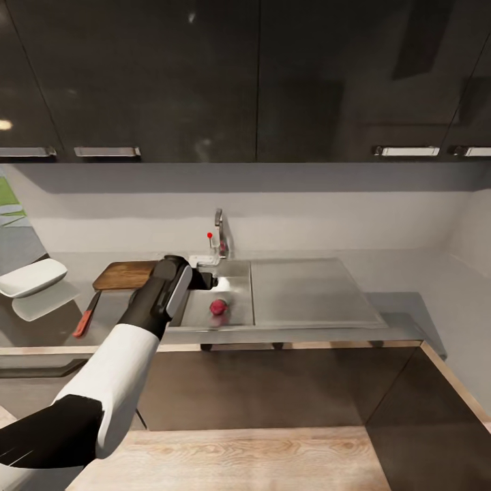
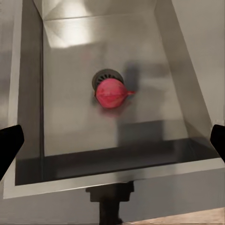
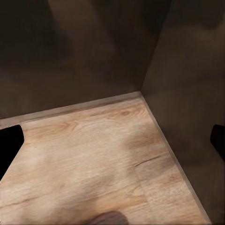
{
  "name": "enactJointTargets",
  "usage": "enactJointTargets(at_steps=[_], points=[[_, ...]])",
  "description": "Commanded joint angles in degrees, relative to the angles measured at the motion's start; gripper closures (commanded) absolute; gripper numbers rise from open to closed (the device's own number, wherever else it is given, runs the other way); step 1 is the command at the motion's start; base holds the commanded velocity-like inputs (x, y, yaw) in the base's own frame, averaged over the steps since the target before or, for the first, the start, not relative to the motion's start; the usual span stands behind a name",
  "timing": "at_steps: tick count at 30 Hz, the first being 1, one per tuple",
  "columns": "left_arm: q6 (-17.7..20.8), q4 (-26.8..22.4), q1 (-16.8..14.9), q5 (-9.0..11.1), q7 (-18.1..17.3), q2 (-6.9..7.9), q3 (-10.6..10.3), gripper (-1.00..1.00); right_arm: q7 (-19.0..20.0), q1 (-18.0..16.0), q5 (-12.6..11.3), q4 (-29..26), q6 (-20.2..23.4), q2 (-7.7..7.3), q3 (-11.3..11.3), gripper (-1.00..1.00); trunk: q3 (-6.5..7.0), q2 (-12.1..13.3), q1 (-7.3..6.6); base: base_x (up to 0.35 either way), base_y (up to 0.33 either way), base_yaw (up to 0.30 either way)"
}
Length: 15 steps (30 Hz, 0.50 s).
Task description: In the kitchen, take the Vidalia onion out of the sink, dice it on the chopping board with the paring knife, put the diced onion into the bowl on the countertop, then place both the paring knife and the chopping board into the sink.
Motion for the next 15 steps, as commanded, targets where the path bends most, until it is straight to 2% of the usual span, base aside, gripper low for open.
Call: enactJointTargets(at_steps=[1,8,15], points=[[0.2,0.2,-0.1,0.6,0.6,0.1,-0.1,-1.0,-0.2,0.0,0.5,-0.1,0.0,0.1,-0.2,-1.0,-0.11,-0.1,0.04,0.0,0.0,0.0],[0.1,2.6,-0.1,0.6,0.6,0.72,0.0,-1.0,-0.3,0.0,0.4,0.1,0.0,0.39,-0.2,-1.0,-0.13,-0.1,0.04,0.027,0.0,0.0],[0.1,3.9,-0.1,0.6,0.6,1.22,0.1,-1.0,-0.3,0.0,0.4,0.2,0.0,0.57,-0.2,-1.0,-0.56,-0.1,0.04,0.22,0.0,0.0]])
